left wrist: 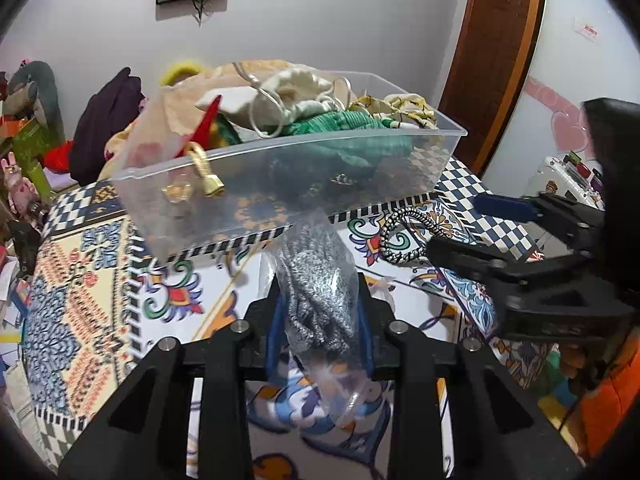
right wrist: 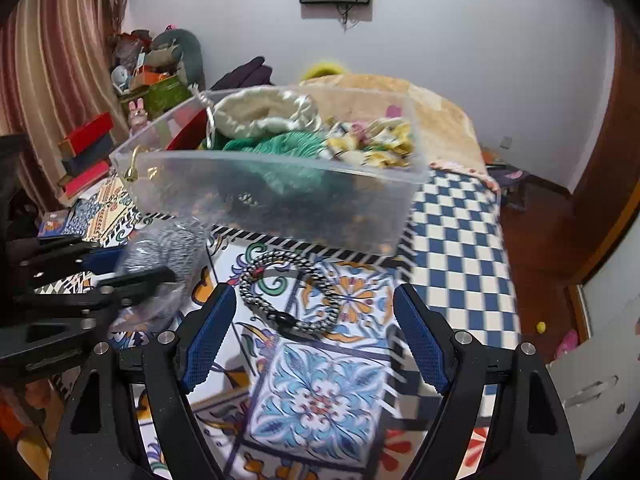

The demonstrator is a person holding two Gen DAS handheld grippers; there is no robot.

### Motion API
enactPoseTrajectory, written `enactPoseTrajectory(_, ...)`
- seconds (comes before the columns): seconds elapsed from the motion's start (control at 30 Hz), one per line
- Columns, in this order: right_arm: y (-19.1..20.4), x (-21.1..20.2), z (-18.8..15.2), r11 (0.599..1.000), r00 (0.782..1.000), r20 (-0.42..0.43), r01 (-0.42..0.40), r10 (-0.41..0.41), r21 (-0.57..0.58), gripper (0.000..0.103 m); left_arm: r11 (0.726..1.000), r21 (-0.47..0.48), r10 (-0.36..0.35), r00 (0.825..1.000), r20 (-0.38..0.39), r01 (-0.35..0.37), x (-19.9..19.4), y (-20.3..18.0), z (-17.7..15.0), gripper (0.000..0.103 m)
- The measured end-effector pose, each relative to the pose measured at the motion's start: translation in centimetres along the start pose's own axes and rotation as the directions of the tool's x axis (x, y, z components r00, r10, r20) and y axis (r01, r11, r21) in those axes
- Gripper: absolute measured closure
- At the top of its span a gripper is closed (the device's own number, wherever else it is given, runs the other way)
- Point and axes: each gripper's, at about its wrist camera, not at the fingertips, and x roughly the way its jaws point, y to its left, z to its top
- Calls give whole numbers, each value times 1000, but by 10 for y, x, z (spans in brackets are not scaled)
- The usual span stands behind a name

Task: Organize soft objects
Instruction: 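Grasp the clear bag of silver scrubbers with the left tool while the right tool grasps the beaded cord, then lower the scrubber bag and beaded cord into the clear box and open both tools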

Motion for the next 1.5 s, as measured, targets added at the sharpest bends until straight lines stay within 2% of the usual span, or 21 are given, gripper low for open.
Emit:
enactPoseTrajectory(0.2,4,16,0,999,997,-58,-44,44,9,26,1000,5,15,999,41,-15,-23,7,1,74)
enactPoseTrajectory(0.27,7,18,-3,998,996,-75,-58,58,0,42,1000,4,10,998,55,-10,-29,6,6,74)
enactPoseTrajectory(0.3,10,17,-4,999,997,-68,-44,43,-13,44,1000,4,9,998,63,-10,-33,6,7,74)
enactPoseTrajectory(0.37,14,14,-7,998,997,-68,-50,48,-31,58,1000,6,4,997,82,-5,-41,5,10,74)
enactPoseTrajectory(0.5,17,7,-13,998,998,-49,-35,33,-51,77,1000,16,2,993,120,-4,-51,1,18,74)
enactPoseTrajectory(0.53,16,5,-14,998,998,-49,-48,46,-46,87,1000,19,1,991,131,-3,-54,0,20,74)
enactPoseTrajectory(0.57,18,5,-13,997,996,-52,-69,67,-36,91,1000,22,-1,990,140,-3,-57,-1,21,74)
enactPoseTrajectory(0.8,12,-21,-12,996,996,11,-84,85,-30,91,1000,21,13,978,206,-18,-73,-2,34,74)
enactPoseTrajectory(1.07,7,-60,15,995,984,153,-96,96,-4,91,998,-17,66,955,289,-63,-87,14,60,74)
enactPoseTrajectory(1.3,11,-62,50,997,973,219,-81,80,-7,91,995,-36,98,940,326,-91,-83,23,84,74)
enactPoseTrajectory(1.5,18,-55,71,997,968,240,-77,78,-15,91,994,-33,107,936,335,-102,-71,23,97,74)
